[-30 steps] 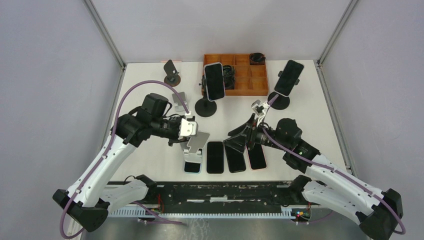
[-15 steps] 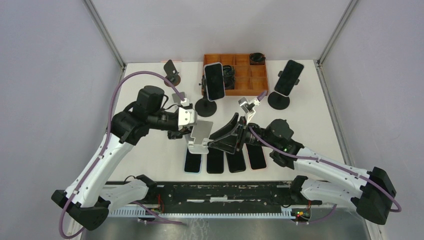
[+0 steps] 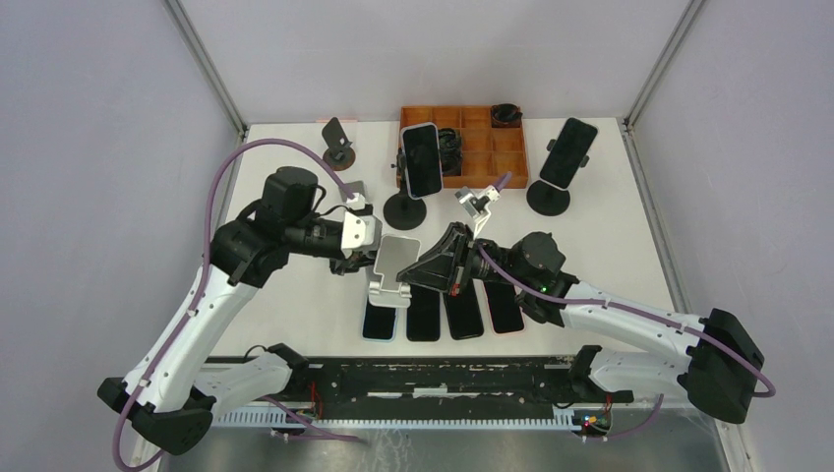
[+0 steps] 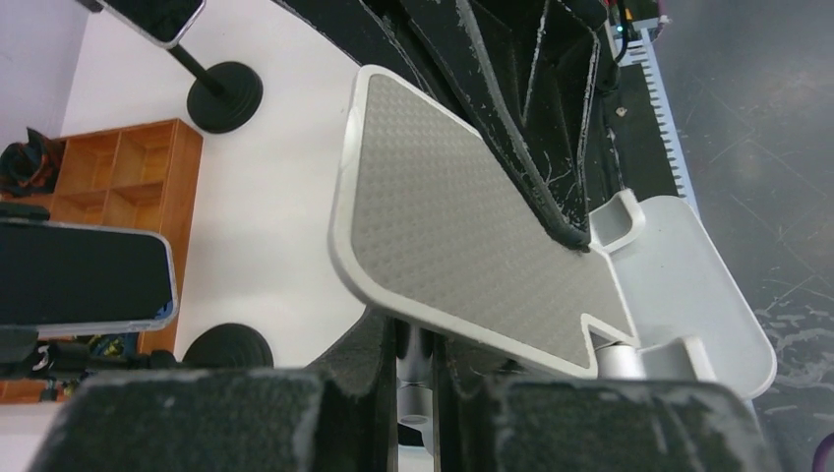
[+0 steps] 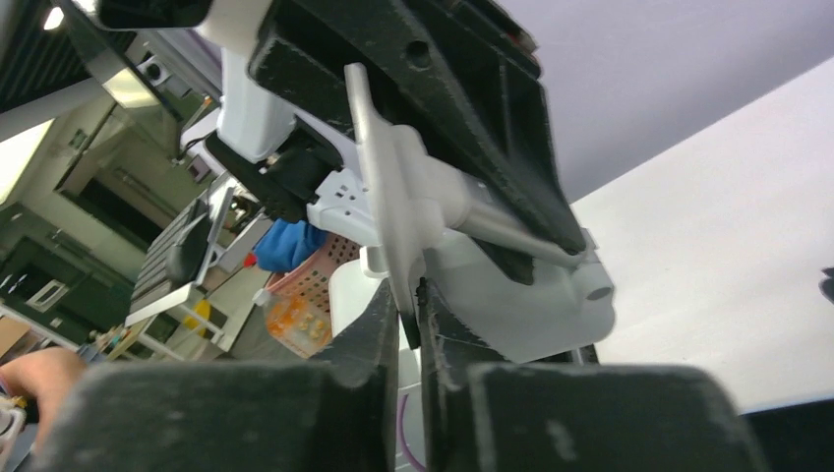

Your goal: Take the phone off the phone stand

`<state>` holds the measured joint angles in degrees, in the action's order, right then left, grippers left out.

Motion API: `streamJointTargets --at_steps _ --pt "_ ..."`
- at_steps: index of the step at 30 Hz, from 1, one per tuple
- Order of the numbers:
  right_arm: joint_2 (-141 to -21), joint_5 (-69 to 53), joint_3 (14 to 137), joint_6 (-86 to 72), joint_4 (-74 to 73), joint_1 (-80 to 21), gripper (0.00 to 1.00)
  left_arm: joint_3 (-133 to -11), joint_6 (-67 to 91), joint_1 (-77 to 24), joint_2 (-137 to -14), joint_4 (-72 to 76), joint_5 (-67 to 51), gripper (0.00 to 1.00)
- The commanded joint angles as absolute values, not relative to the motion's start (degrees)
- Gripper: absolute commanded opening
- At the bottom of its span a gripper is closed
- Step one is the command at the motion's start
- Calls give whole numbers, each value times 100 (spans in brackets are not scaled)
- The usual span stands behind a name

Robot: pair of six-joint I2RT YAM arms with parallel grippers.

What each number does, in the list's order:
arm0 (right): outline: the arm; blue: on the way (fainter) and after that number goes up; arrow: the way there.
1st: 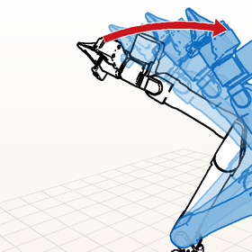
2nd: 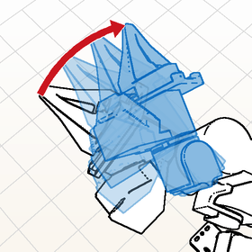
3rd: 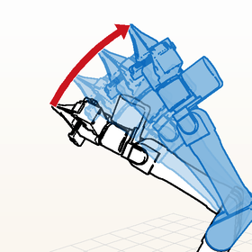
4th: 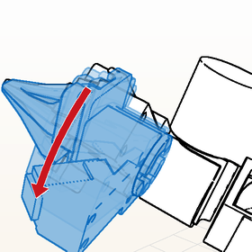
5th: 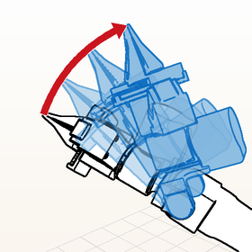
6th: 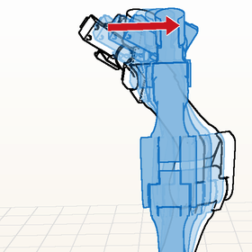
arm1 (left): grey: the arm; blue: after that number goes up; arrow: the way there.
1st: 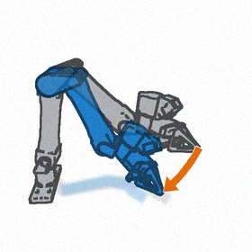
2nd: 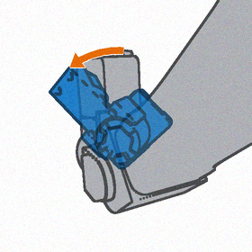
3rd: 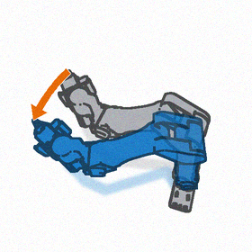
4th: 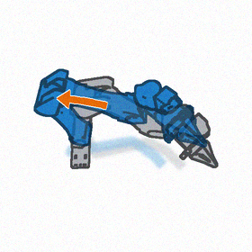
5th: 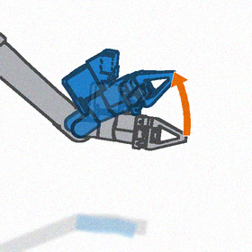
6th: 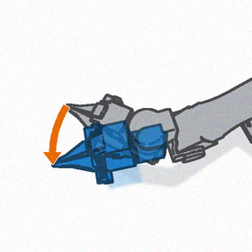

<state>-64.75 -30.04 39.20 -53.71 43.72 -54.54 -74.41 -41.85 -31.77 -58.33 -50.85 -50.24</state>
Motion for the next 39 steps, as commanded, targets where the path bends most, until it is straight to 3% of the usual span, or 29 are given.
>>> streamJointTargets --at_steps 1,5,6,12,16,21,34,36,39 --pt "-6342 -3138 4003 -5767 5326 -5539 0 -7418 -4943 -3204 -5778 -5260 -4824 2" --pt "-6263 -3142 3938 -5742 5283 -5542 0 -7305 -5253 -3199 -5725 -5291 -4707 2" --pt "-6250 -3131 3929 -5646 5141 -5538 0 -7329 -5262 -3199 -5736 -5287 -4696 7" --pt "-5897 -2741 4109 -3900 3083 -5537 0 -7647 -5415 -3199 -5806 -5630 -4527 77" --pt "-5611 -2190 4350 -2488 1587 -5538 0 -7937 -5915 -3200 -5976 -6625 -4460 94" --pt "-5530 -2146 4377 -1815 898 -5538 0 -7983 -6122 -3199 -6055 -7058 -4528 93" --pt "-5946 -2417 4629 -1479 782 -5730 0 -8213 -5273 -3199 -6812 -6846 -4876 75" --pt "-6008 -2400 4677 -1461 821 -5754 0 -8207 -5220 -3207 -6873 -6843 -4917 71" --pt "-6120 -2385 4777 -1419 853 -5777 0 -8205 -5154 -3213 -6949 -6843 -4968 56"
